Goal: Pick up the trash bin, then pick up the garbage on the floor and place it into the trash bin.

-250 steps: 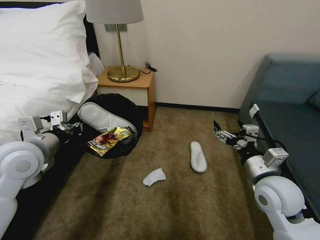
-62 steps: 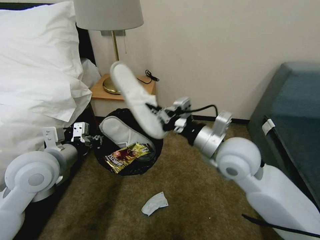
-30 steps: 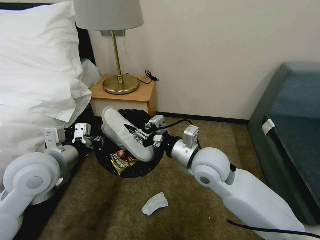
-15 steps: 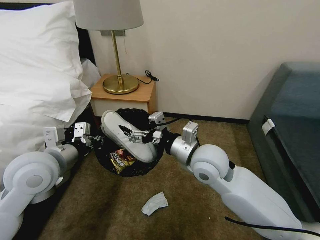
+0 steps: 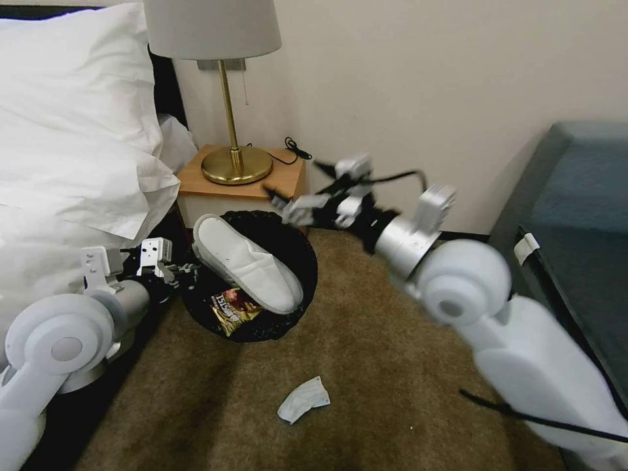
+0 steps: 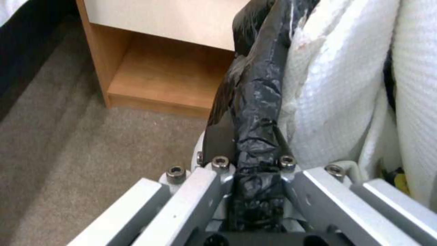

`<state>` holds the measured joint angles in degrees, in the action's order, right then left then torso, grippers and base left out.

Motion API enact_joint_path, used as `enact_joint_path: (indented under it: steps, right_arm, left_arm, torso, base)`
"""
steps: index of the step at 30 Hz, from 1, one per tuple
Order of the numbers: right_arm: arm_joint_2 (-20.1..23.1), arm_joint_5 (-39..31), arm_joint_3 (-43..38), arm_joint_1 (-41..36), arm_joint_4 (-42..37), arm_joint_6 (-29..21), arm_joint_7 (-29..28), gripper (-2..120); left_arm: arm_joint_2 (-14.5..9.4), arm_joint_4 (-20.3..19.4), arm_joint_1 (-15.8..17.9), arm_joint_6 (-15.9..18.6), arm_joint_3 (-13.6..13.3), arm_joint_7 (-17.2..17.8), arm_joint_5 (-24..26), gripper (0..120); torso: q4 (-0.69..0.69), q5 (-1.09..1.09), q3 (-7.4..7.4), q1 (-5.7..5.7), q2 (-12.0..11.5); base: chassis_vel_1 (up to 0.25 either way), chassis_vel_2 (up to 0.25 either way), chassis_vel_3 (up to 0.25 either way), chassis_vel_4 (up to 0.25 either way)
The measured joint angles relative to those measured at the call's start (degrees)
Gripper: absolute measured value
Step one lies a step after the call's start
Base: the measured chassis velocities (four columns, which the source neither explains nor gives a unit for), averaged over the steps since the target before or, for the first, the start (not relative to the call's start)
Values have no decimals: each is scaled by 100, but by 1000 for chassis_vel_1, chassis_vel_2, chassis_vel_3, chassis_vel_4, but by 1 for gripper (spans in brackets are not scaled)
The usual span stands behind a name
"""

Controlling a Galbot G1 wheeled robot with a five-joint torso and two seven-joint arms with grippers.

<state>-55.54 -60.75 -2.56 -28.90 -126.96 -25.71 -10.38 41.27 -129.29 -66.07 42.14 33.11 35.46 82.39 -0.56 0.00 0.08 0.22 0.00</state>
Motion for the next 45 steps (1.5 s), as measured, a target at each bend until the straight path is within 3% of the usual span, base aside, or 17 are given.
enact_joint_path:
  steps: [7,12,17,21,24,29,45]
  right_arm:
    - [476,-415,-570,-192,-42,-178,-256,105]
    - [1062,-479,-1044,-1231,-21,-401,-249,100]
    - [1208,-306,-1006,-1857,218,-416,-265,100]
    - [1494,139,-947,-2568,678,-167,205,100]
    - [1506,330,-931,-2729,848,-21,369,100]
    - [1246,1179,-703,-3398,1601,737,880,100]
    - [601,2961,-85,-3980,2356,1264,1595,100]
  left_arm:
    - [34,11,27,0,64,-44,-31,3]
    - [34,21,59,0,165,-73,-29,3]
    - [45,-40,81,0,219,-59,-25,3]
    - [47,-50,90,0,243,-54,-26,3]
    - [49,-64,90,0,252,-55,-24,3]
    - [-4,-92,114,0,304,-53,22,3]
    - [-51,-170,151,0,288,-57,83,3]
  torso:
    - [0,0,0,0,0]
    - [-2,1,0,0,0]
    - [0,1,0,0,0]
    - [-1,-1,0,0,0]
    - [-2,0,0,0,0]
    - [-1,2,0,0,0]
    - [0,-1,0,0,0]
  base:
    - [0,0,0,0]
    - [0,0,0,0]
    - [0,0,0,0]
    - [0,0,0,0]
    - [0,0,0,0]
    - [0,0,0,0]
    - [0,0,0,0]
